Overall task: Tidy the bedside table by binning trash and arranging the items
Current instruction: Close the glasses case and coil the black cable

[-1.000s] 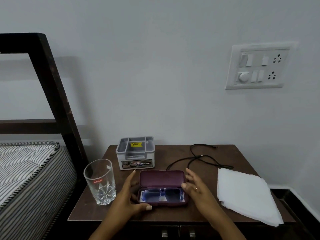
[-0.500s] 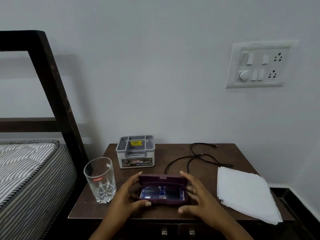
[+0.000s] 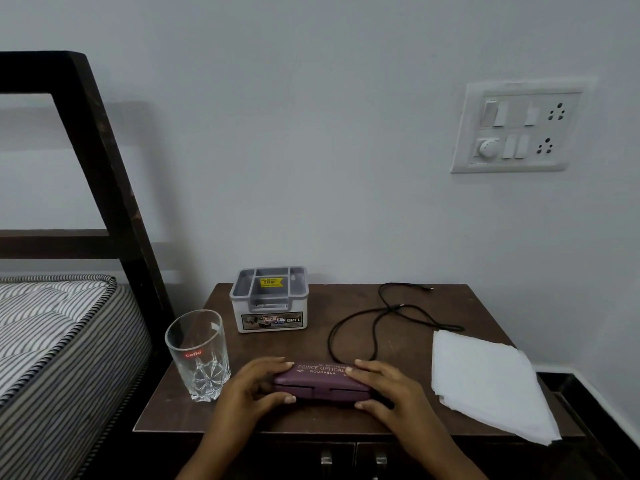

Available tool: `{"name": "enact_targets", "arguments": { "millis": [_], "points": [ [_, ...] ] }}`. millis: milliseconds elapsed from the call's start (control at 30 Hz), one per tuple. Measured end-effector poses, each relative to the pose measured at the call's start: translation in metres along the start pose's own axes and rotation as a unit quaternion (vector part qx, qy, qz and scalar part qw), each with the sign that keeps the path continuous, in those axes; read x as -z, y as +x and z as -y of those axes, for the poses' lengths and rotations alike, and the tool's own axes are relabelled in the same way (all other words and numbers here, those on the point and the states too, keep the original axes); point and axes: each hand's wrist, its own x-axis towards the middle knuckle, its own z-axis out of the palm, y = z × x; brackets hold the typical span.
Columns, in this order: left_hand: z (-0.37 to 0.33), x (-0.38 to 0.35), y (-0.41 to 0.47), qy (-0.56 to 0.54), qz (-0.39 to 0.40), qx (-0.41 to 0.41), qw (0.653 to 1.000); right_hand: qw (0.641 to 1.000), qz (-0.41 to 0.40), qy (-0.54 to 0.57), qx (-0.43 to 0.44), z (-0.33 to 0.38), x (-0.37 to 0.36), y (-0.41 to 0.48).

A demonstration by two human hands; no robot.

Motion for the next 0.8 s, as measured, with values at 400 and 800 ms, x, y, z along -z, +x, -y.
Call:
{"name": "enact_targets", "arguments": {
  "millis": [400, 800],
  "points": [
    [-0.001, 0.0, 0.0, 0.01, 0.006, 0.021, 1.0, 1.0, 0.011, 0.024, -0.017, -0.001, 0.001, -0.001],
    [-0.01, 0.001, 0.004, 0.056, 0.048, 0.058, 0.996, 0.998, 0.024, 0.052, -0.02, 0.005, 0.005, -0.002]
  ]
}}
